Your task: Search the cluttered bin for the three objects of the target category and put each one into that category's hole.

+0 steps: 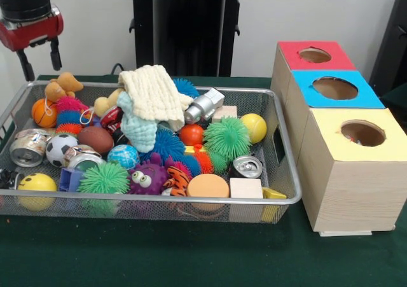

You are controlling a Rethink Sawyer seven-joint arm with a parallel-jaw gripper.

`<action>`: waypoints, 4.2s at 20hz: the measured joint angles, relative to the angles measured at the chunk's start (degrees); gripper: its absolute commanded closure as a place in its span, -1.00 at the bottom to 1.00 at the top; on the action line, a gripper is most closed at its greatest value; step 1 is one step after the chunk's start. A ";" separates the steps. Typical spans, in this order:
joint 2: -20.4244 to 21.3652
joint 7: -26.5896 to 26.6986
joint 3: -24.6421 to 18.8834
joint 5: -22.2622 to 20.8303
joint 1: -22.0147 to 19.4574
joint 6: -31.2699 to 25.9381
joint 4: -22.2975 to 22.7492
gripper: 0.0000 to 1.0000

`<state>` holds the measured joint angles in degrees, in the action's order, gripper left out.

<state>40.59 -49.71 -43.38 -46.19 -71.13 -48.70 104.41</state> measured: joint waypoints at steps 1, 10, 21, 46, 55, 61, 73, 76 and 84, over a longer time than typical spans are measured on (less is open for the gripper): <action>0.16 0.00 -0.10 -0.02 -0.26 0.47 0.57 -1.00; 5.52 0.00 -3.29 -0.04 -6.29 6.43 12.28 -1.00; 3.72 0.00 -4.16 -4.25 -10.10 8.91 18.46 -1.00; 3.65 4.94 -11.54 1.34 -14.56 -3.00 13.62 -1.00; -0.15 7.42 -11.75 -3.18 -13.51 -1.96 11.24 -1.00; -3.86 7.42 -11.10 -6.77 -11.47 0.84 11.25 -1.00; -8.11 7.42 -10.66 -8.88 -10.98 2.87 10.89 -1.00; -8.92 7.44 -10.65 -8.89 -11.82 2.87 10.52 -1.00; -10.84 7.44 -10.63 -9.07 -13.75 2.86 8.88 -1.00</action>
<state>29.75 -42.28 -54.01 -55.26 -84.88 -45.84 113.30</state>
